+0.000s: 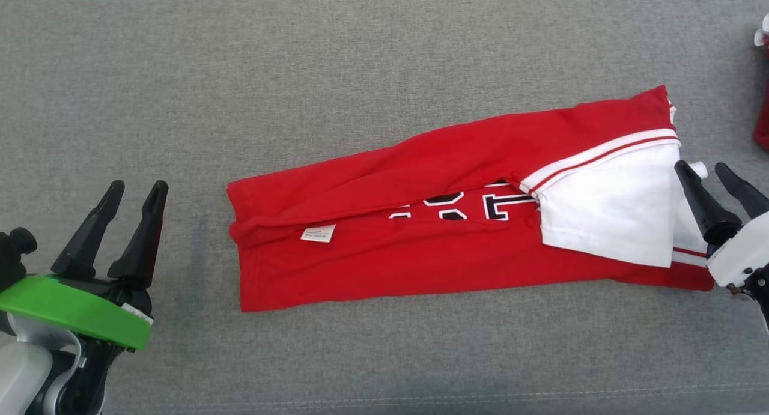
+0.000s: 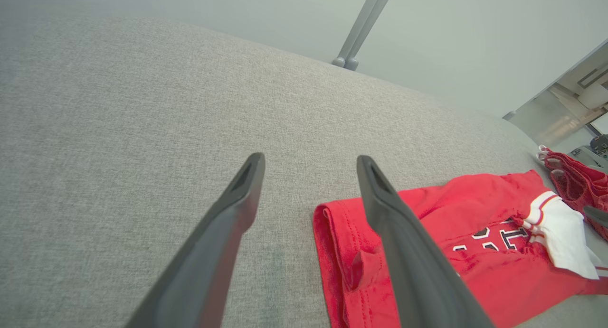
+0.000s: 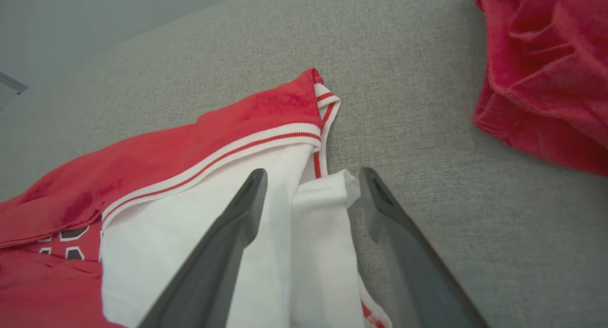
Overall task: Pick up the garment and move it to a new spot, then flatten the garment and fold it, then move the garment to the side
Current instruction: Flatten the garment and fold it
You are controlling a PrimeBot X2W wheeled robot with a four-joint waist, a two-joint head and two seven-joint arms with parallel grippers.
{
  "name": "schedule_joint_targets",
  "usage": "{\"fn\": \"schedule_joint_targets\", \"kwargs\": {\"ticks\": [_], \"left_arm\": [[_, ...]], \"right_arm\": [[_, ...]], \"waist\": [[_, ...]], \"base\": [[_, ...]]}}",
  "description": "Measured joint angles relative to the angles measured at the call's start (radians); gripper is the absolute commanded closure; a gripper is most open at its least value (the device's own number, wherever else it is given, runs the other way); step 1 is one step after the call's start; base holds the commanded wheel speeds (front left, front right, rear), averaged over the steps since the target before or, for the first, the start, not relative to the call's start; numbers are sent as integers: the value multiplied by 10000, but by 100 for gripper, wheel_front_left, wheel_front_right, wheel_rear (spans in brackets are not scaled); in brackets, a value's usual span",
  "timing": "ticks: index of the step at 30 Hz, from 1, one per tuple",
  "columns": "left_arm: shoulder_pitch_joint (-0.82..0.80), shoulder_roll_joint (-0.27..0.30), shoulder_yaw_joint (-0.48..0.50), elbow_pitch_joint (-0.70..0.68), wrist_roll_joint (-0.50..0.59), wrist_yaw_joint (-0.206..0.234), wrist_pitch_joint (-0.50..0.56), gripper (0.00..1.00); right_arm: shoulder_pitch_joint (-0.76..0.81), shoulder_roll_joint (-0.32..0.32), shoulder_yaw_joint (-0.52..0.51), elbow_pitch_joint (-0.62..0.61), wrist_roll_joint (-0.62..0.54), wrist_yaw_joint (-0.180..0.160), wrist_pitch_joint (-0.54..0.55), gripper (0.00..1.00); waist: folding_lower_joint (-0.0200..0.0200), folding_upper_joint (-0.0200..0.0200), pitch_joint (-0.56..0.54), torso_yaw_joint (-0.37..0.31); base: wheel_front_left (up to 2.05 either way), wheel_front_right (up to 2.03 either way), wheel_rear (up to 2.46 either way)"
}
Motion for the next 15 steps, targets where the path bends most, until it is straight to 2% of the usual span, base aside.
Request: {"fn": "schedule_joint_targets", "kwargs": {"ticks": [7, 15], "left_arm": [[14, -583, 441, -178, 640, 150, -88, 0], [558, -1064, 1475, -253, 809, 222, -115, 0]], "right_arm": [[-435, 100, 291, 961, -46, -77, 339, 0], [-708, 163, 314, 1685, -44, -86, 418, 0]], "waist": [[0, 0, 36, 486], [0, 0, 164, 907]], "base": [[0, 0, 0], [0, 0, 0]]}}
